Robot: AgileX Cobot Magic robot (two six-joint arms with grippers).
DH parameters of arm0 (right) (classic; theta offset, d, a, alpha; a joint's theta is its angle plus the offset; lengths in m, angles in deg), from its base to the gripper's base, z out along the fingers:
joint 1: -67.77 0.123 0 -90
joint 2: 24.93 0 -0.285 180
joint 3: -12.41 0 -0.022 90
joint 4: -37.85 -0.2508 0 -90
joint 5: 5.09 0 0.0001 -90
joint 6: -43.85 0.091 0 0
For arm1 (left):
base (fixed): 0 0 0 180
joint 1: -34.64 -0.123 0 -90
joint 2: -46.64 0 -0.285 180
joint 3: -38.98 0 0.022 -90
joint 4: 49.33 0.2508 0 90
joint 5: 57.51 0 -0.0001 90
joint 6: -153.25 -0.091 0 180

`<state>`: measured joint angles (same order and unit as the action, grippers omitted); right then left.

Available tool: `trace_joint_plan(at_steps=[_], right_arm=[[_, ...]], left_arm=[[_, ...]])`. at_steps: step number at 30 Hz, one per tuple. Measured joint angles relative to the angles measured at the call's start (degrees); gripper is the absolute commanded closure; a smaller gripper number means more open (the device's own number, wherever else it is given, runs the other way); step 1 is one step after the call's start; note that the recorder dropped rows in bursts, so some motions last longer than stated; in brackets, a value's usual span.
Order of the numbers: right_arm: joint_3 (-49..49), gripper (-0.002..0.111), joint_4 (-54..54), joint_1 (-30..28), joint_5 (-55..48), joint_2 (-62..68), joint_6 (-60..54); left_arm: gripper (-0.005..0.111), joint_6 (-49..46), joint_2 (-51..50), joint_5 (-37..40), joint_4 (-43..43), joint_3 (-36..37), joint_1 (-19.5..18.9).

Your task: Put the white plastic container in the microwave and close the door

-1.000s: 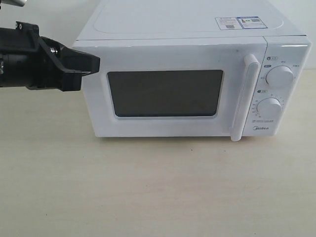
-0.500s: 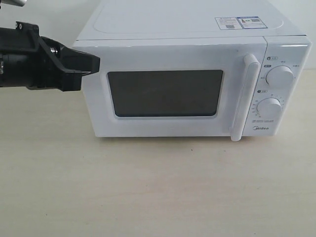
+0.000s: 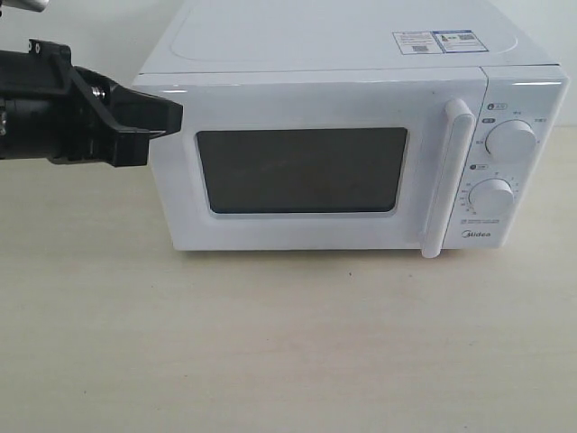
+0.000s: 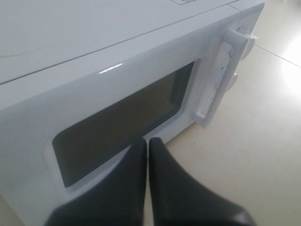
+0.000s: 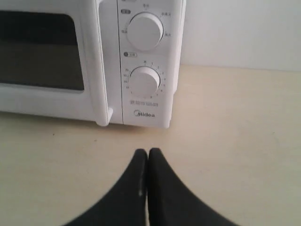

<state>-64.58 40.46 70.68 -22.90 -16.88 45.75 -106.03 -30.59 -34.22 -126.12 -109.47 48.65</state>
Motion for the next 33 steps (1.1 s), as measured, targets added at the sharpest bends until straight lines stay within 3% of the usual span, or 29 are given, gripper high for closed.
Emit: trace_joint_plan(at_steps=[11,17,33], right_arm=[[-0.25,0.108,0.0,-0.34,-2.03,0.0,-1.06],[-0.25,0.108,0.0,-4.16,-2.03,0.0,-1.28],[-0.25,0.108,0.0,-4.27,-2.36,0.0,-1.06]], left_arm=[[0.103,0.0,0.0,0.0,0.0,0.0,0.0],[0.103,0.0,0.0,0.0,0.0,0.0,0.0],[0.103,0.0,0.0,0.0,0.0,0.0,0.0]])
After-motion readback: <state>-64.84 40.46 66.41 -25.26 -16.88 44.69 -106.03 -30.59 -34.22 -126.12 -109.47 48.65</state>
